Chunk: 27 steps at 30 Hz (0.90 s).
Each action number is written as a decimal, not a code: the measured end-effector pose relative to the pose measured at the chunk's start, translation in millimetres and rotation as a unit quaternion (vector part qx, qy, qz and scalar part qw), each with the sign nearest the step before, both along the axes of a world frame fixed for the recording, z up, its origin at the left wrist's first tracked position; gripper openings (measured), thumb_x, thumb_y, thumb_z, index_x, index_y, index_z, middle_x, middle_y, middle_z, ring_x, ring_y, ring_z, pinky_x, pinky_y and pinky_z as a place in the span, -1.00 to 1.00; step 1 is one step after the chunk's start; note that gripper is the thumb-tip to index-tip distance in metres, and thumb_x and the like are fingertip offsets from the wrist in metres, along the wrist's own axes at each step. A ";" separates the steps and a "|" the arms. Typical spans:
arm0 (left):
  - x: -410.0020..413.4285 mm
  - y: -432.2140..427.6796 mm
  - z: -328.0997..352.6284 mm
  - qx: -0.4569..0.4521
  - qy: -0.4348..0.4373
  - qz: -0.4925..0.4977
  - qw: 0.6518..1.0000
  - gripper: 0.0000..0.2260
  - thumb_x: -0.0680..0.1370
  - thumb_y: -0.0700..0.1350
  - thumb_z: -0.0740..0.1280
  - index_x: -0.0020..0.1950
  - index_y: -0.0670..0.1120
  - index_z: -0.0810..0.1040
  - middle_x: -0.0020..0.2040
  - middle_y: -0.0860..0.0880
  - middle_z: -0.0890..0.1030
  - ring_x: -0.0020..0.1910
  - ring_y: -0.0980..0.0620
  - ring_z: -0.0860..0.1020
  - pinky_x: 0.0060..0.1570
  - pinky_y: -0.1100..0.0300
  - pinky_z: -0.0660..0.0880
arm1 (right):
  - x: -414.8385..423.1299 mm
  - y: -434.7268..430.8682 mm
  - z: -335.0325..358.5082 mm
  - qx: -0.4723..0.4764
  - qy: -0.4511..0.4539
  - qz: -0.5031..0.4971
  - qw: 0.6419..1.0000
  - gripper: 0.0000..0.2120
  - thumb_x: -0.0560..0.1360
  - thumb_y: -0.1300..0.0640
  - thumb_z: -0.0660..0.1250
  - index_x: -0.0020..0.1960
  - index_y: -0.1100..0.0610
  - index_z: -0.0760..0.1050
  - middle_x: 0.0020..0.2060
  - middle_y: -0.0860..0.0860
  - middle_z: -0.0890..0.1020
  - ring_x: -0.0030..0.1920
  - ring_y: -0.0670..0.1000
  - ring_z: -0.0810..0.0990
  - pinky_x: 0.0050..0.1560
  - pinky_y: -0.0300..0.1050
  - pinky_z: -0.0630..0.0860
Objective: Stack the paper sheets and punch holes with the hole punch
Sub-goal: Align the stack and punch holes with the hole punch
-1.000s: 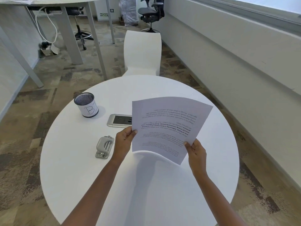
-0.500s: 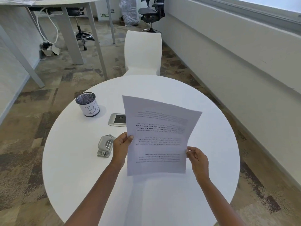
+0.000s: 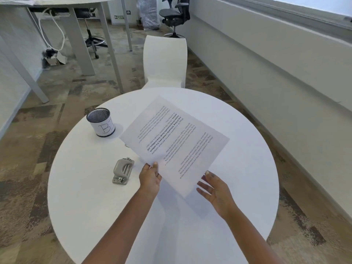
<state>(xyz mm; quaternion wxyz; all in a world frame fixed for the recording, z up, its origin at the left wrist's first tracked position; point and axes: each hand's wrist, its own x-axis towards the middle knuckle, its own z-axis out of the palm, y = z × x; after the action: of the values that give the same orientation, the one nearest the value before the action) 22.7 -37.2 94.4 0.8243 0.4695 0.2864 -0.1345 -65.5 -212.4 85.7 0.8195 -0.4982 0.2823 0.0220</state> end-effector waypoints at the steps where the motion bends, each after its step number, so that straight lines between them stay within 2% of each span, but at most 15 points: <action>1: -1.4 -1.4 0.5 -0.011 0.008 0.003 1.000 -0.68 0.60 -0.34 0.14 -0.30 -0.03 0.36 -0.61 0.11 0.49 -0.74 0.29 0.32 -0.73 0.51 0.23 | 1.5 2.1 1.2 -0.005 0.002 -0.006 1.000 -0.65 0.52 0.07 0.25 0.26 0.18 0.43 -0.02 0.05 0.60 0.03 0.11 0.59 -0.01 -0.05 0.55; 3: -4.1 -2.8 0.6 -0.031 0.017 0.011 0.999 -0.70 0.60 -0.33 0.14 -0.29 -0.05 0.36 -0.66 0.14 0.48 -0.72 0.29 0.38 -0.70 0.52 0.31 | 4.0 3.3 1.7 -0.019 0.010 -0.023 1.000 -0.53 0.52 0.02 0.26 0.36 0.18 0.32 0.05 0.05 0.53 0.10 0.12 0.52 0.08 -0.01 0.50; 5: -7.4 -4.3 0.5 -0.045 0.020 0.010 0.999 -0.71 0.60 -0.32 0.15 -0.28 -0.06 0.37 -0.61 0.12 0.52 -0.67 0.28 0.44 -0.58 0.51 0.40 | 4.3 4.2 3.2 -0.024 0.011 -0.027 0.999 -0.50 0.52 -0.06 0.21 0.37 0.17 0.31 0.11 0.08 0.52 0.10 0.09 0.53 0.12 -0.01 0.48; 7: -10.0 -6.7 0.8 -0.053 0.021 0.007 0.998 -0.73 0.60 -0.31 0.15 -0.27 -0.07 0.38 -0.45 0.01 0.48 -0.53 0.21 0.49 -0.20 0.36 0.51 | 3.9 6.6 4.5 0.009 0.017 -0.033 0.999 -0.49 0.52 -0.14 0.14 0.34 0.15 0.36 0.11 0.10 0.56 0.10 0.09 0.56 0.11 0.00 0.50; 9: -12.8 -9.2 0.7 -0.062 0.028 0.007 0.998 -0.74 0.60 -0.31 0.16 -0.26 -0.08 0.39 -0.36 -0.01 0.43 -0.39 0.15 0.45 0.13 0.30 0.42 | 3.2 8.7 2.4 0.030 0.035 -0.034 0.998 -0.46 0.51 -0.21 0.10 0.35 0.12 0.36 0.20 0.13 0.54 0.20 0.13 0.52 0.15 0.05 0.48; 11: -15.5 -11.6 -0.2 -0.074 0.037 0.010 0.997 -0.75 0.60 -0.31 0.17 -0.26 -0.09 0.38 -0.37 0.00 0.49 -0.37 0.16 0.48 0.09 0.32 0.44 | 2.4 10.3 -0.2 0.037 0.054 -0.019 0.998 -0.42 0.51 -0.25 0.06 0.37 0.08 0.32 0.29 0.12 0.48 0.28 0.14 0.46 0.19 0.08 0.43; 13: -18.0 -13.7 -1.3 -0.076 0.038 0.013 0.996 -0.76 0.59 -0.32 0.16 -0.24 -0.11 0.40 -0.31 -0.03 0.46 -0.30 0.11 0.46 0.09 0.18 0.45 | 2.2 12.1 -2.0 0.058 0.060 -0.001 0.997 -0.40 0.50 -0.29 0.03 0.39 0.06 0.31 0.31 0.12 0.47 0.26 0.13 0.48 0.09 0.04 0.49; 16: -22.1 -16.5 -1.8 -0.048 0.041 0.015 0.998 -0.84 0.59 -0.33 0.16 -0.12 -0.14 0.46 -0.26 -0.06 0.47 -0.26 0.07 0.47 0.12 0.08 0.44 | 1.4 13.5 -1.1 0.094 0.039 -0.004 0.995 -0.44 0.50 -0.29 0.00 0.34 0.01 0.36 0.24 0.06 0.54 0.14 0.05 0.56 -0.15 -0.05 0.58; 18: -24.4 -17.8 -3.6 -0.035 0.043 0.022 0.998 -0.86 0.59 -0.34 0.16 0.05 -0.15 0.44 -0.22 -0.05 0.51 -0.24 0.06 0.49 0.18 0.06 0.42 | 1.4 12.9 -0.4 0.095 0.018 -0.005 0.995 -0.48 0.51 -0.29 -0.02 0.29 -0.03 0.40 0.18 0.01 0.58 0.14 0.03 0.57 -0.18 -0.07 0.60; 20: -26.5 -18.2 -6.7 -0.035 0.035 0.022 0.999 -0.84 0.59 -0.34 0.15 0.10 -0.15 0.42 -0.19 -0.05 0.53 -0.23 0.05 0.51 0.15 0.03 0.45 | 1.7 12.7 0.5 0.073 0.008 -0.004 0.997 -0.57 0.52 -0.26 0.01 0.18 -0.06 0.46 0.09 -0.02 0.64 0.10 0.01 0.61 -0.22 -0.09 0.61; 21: -27.9 -18.5 -8.0 -0.038 0.029 0.018 0.999 -0.84 0.59 -0.35 0.15 0.11 -0.16 0.42 -0.18 -0.06 0.54 -0.22 0.04 0.51 0.10 0.04 0.47 | 1.4 12.8 1.0 0.049 0.007 -0.001 0.999 -0.65 0.53 -0.20 0.07 0.13 -0.06 0.49 0.04 -0.04 0.65 0.05 0.00 0.62 -0.22 -0.10 0.60; 23: -30.7 -18.0 -11.0 -0.050 0.024 0.003 0.998 -0.84 0.59 -0.35 0.14 0.10 -0.17 0.43 -0.15 -0.06 0.55 -0.19 0.04 0.53 0.02 0.06 0.53 | 0.1 11.0 -0.8 -0.036 0.011 -0.006 0.999 -0.85 0.56 0.05 0.20 0.10 0.01 0.47 -0.02 -0.03 0.65 -0.03 -0.03 0.63 -0.22 -0.13 0.58; 25: -32.0 -14.6 -13.7 -0.067 0.020 -0.023 0.997 -0.84 0.59 -0.36 0.15 0.06 -0.18 0.44 -0.12 -0.08 0.56 -0.16 0.03 0.54 -0.16 0.18 0.62 | -1.9 5.9 -5.4 -0.119 0.013 -0.016 0.993 -0.77 0.53 0.29 0.23 0.14 0.07 0.42 -0.02 0.01 0.61 -0.07 -0.04 0.60 -0.23 -0.17 0.56; 27: -29.5 -7.3 -15.2 -0.082 0.014 -0.049 0.995 -0.83 0.58 -0.37 0.15 0.10 -0.18 0.43 -0.11 -0.09 0.58 -0.14 0.01 0.56 -0.28 0.26 0.62 | -4.7 0.9 -6.9 -0.155 0.011 -0.016 0.988 -0.70 0.51 0.36 0.22 0.18 0.08 0.42 -0.05 0.01 0.60 -0.09 -0.03 0.60 -0.24 -0.18 0.55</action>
<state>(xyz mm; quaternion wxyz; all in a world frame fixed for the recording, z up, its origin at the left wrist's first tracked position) -6.8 -44.5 79.1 0.8482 0.4122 0.2624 -0.2042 -70.2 -211.5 78.7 0.7295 -0.6144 0.2993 -0.0295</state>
